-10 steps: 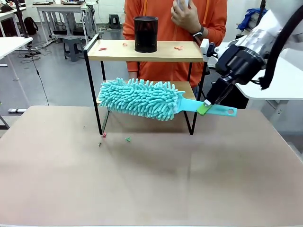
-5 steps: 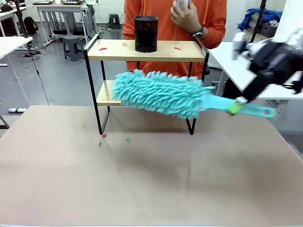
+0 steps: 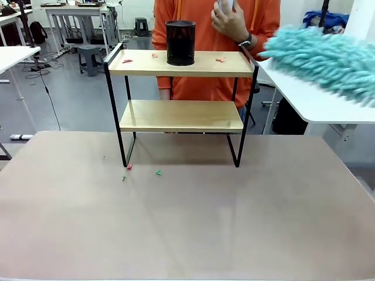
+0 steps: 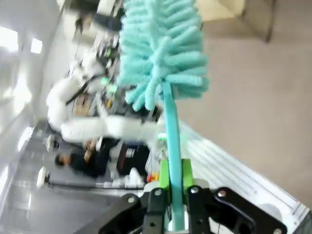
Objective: Clean the shelf.
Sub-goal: Clean the specific tier of the Shelf with the Duster once objects are removed.
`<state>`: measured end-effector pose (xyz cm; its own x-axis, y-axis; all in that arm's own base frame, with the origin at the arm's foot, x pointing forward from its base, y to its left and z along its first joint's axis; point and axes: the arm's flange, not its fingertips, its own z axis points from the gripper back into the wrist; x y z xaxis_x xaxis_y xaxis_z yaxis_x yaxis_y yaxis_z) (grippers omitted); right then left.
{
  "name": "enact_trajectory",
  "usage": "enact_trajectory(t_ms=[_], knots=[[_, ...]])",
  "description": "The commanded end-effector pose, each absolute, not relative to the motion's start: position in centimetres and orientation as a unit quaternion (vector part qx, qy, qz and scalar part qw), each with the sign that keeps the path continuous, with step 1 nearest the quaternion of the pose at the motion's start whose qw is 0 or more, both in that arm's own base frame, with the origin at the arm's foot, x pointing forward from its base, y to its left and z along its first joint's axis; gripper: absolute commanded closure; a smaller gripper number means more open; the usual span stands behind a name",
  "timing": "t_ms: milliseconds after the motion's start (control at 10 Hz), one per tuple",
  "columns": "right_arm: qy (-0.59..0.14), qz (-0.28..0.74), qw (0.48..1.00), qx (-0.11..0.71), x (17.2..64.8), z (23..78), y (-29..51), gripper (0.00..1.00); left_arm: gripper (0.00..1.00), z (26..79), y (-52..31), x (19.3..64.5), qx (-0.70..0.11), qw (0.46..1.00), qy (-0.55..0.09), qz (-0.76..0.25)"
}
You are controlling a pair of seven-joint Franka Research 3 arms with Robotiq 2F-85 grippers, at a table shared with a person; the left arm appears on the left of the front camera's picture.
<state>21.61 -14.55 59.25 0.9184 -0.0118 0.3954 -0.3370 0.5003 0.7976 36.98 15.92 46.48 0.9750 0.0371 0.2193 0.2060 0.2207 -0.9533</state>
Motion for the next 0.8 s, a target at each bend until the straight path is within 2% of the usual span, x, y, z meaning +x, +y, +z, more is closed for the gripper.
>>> enact_trajectory(t_ms=[0,200,400,500,700], knots=[[-0.247,-0.081,0.864,0.431,23.1,55.1,-14.1,0.88,0.0,46.5,15.9,36.8,-0.624,0.773,-0.099,-0.064],[-0.264,-0.156,0.834,0.459,23.6,51.4,-15.6,0.88,0.0,46.5,15.9,36.8,-0.624,0.773,-0.099,-0.064],[-0.25,-0.174,0.815,0.492,25.3,48.2,-15.8,0.88,0.0,46.5,15.9,36.8,-0.624,0.773,-0.099,-0.064],[-0.247,-0.152,0.845,0.449,23.2,49.8,-17.9,0.88,0.0,46.5,15.9,36.8,-0.624,0.773,-0.099,-0.064],[-0.247,-0.152,0.845,0.449,23.2,49.8,-17.9,0.88,0.0,46.5,15.9,36.8,-0.624,0.773,-0.099,-0.064]])
